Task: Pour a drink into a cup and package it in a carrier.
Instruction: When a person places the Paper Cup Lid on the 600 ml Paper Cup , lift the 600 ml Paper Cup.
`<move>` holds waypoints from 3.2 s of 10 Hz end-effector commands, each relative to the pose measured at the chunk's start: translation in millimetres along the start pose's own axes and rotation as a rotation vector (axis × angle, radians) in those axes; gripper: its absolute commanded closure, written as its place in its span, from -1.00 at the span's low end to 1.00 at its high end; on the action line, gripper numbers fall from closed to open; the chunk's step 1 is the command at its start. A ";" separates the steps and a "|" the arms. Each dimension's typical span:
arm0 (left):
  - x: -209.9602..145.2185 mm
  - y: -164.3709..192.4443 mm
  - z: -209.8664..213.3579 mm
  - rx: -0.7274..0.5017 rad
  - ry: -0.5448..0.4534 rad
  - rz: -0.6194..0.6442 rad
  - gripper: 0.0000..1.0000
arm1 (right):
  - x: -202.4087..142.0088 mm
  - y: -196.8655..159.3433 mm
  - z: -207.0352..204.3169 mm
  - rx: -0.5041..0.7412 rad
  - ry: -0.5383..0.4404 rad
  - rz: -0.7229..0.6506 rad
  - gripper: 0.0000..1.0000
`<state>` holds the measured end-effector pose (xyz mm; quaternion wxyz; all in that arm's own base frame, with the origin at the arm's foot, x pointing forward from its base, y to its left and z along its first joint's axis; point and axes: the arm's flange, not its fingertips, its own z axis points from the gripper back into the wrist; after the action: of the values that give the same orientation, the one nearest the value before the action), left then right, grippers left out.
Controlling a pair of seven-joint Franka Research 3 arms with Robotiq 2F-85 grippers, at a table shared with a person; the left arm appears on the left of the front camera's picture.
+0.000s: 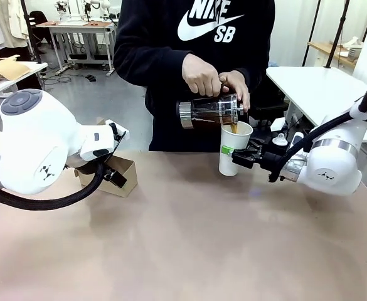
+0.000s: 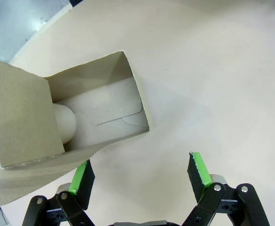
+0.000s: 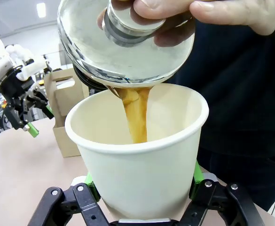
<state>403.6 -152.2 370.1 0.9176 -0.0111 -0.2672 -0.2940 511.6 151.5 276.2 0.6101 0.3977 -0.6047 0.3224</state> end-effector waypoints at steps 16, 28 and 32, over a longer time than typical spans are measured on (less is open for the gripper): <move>0.0 0.3 0.3 -0.002 -0.001 0.001 -1.00 | 3.6 2.3 0.3 -0.002 0.001 0.004 -0.60; 0.0 0.3 0.3 -0.002 -0.001 0.001 -1.00 | 3.6 2.3 0.3 -0.002 0.001 0.004 -0.60; 0.0 0.3 0.3 -0.002 -0.001 0.001 -1.00 | 3.6 2.3 0.3 -0.002 0.001 0.004 -0.60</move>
<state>403.6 -152.2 370.1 0.9176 -0.0111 -0.2672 -0.2940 511.5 151.5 276.0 0.6102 0.3976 -0.6046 0.3224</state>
